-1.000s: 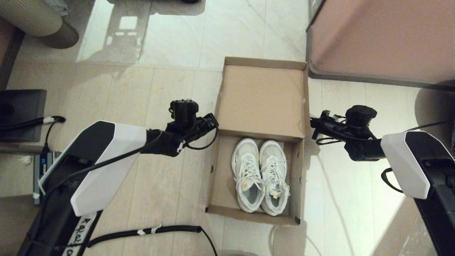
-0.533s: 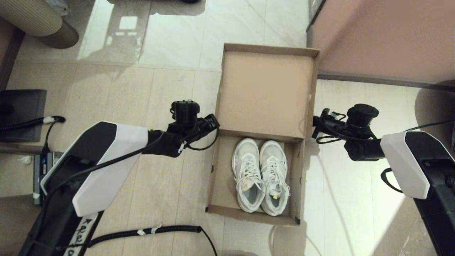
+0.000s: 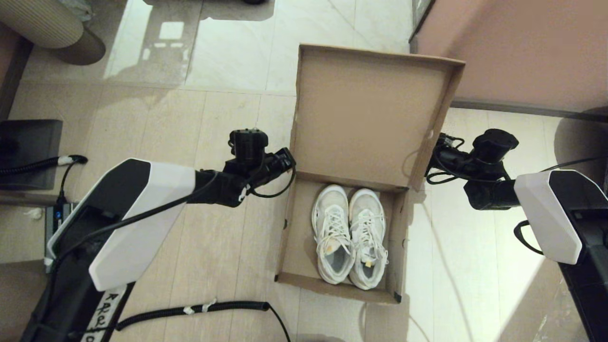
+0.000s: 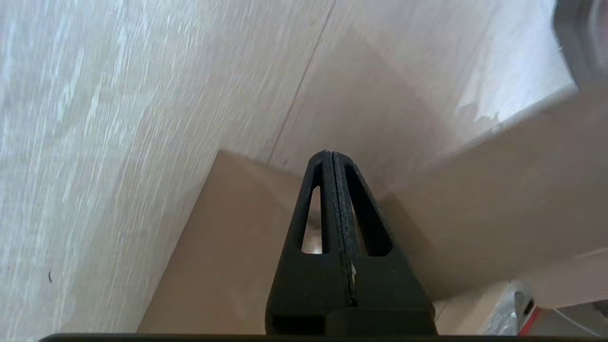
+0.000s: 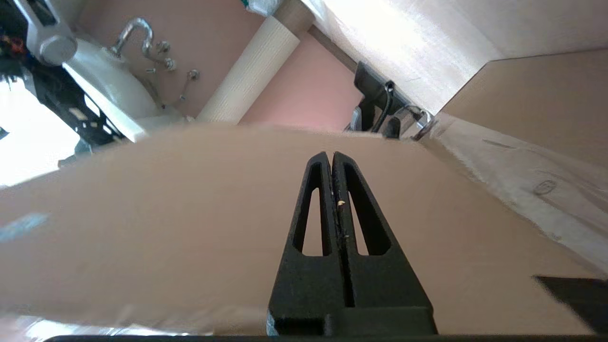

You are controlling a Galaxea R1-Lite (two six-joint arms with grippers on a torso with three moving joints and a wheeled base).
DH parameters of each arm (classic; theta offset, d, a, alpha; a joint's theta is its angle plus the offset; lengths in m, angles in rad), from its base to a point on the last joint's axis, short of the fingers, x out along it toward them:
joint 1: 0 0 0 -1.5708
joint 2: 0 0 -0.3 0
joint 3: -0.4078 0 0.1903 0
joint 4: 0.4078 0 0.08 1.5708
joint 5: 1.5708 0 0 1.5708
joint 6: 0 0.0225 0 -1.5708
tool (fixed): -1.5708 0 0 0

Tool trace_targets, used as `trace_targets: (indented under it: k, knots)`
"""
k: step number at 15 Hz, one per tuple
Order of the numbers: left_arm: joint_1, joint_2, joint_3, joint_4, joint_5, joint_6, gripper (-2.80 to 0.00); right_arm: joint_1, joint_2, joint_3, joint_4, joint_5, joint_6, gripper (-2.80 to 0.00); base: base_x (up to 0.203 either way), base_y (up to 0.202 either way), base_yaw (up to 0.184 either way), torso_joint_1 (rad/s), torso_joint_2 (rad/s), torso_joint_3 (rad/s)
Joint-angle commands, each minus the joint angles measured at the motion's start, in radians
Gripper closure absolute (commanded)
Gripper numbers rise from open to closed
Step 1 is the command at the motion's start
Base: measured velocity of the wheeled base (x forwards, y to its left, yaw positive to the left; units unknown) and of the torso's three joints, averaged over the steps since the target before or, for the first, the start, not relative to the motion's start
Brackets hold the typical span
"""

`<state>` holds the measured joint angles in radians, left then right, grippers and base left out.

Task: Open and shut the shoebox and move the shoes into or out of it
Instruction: Close the shoe box

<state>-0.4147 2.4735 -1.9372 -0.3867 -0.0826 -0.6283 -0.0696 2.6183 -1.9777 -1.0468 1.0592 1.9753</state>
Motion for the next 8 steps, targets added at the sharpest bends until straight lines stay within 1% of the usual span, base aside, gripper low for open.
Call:
trace_targets:
  k: [1, 3, 5, 6, 8]
  knots:
    - [0.001, -0.032, 0.000, 0.001, 0.003, -0.004, 0.00, -0.010, -0.031, 0.000, -0.007, 0.031, 0.016, 0.00, 0.000, 0.000, 0.000, 0.000, 0.00, 0.000]
    - [0.002, -0.062, 0.002, 0.003, 0.023, -0.003, 0.00, -0.021, -0.053, 0.000, -0.009, 0.051, 0.036, 0.00, 0.000, 0.000, 0.000, 0.000, 0.00, 0.000]
    - [0.008, -0.099, 0.009, 0.009, 0.092, -0.002, 0.00, -0.030, -0.074, 0.000, -0.009, 0.077, 0.046, 0.00, 0.000, 0.000, 0.000, 0.000, 0.00, 0.000]
    - [0.016, -0.112, 0.009, 0.009, 0.110, -0.001, 0.00, -0.030, -0.083, 0.000, -0.009, 0.083, 0.046, 0.00, 0.000, 0.000, 0.000, 0.000, 0.00, 0.000]
    - [0.033, -0.141, 0.008, 0.007, 0.120, -0.001, 0.00, -0.030, -0.109, 0.002, -0.009, 0.086, 0.059, 0.00, 0.000, 0.000, 0.000, 0.000, 0.00, 0.000]
